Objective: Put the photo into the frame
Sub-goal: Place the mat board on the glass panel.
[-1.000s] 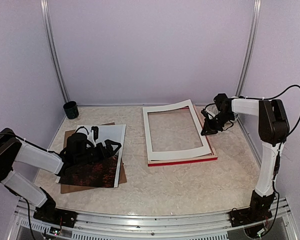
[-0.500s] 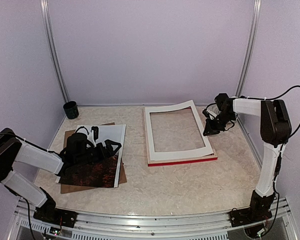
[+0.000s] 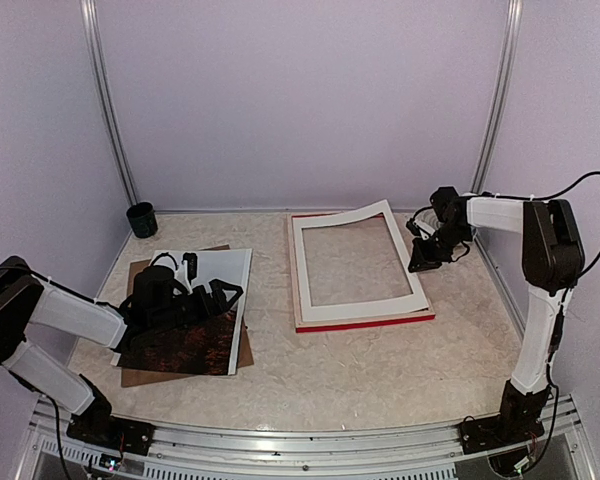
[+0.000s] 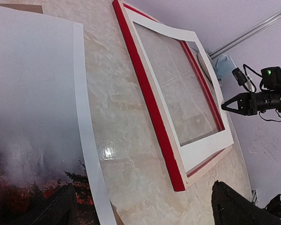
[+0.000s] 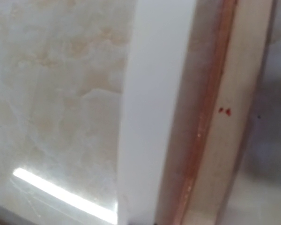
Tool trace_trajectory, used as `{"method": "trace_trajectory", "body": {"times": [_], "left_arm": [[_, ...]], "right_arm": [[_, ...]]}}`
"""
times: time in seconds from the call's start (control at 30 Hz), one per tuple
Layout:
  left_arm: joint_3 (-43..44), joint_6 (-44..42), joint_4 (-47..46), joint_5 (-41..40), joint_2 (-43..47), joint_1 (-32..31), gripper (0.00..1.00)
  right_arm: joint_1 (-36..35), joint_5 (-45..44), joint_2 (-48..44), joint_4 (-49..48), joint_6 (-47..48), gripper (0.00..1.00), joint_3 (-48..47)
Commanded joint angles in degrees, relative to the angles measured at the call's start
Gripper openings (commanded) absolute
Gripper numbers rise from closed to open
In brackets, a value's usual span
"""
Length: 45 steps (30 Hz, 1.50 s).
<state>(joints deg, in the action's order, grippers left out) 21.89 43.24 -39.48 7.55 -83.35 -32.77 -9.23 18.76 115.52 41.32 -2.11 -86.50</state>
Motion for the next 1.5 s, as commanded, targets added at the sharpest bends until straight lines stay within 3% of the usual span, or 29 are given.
{"method": "trace_trajectory", "body": {"times": [0.0,0.43,1.13,1.47], "left_arm": [[0.17,-0.29,-1.72,1.01,-0.61,0.43,0.99],[-0.49,0.18,-2.70,1.25,-0.98,0.43,0.99],[-0.45,0.46,-3.43,1.30,-1.94,0.43,0.99],[-0.62,0.49,-3.35,1.03,-1.78,0.43,0.99]], "right_arm": [[0.62,-0.63,-2.66,0.29,0.96,0.10,1.31],[0.53,0.77,-2.31,-0.02,0.43,0.11,2.08],[0.01,-1.44,-2.19,0.51,-0.23,0.42,1.13],[0.00,-9.13,-1.76,0.65,-1.93,0.46,-0.39]]}}
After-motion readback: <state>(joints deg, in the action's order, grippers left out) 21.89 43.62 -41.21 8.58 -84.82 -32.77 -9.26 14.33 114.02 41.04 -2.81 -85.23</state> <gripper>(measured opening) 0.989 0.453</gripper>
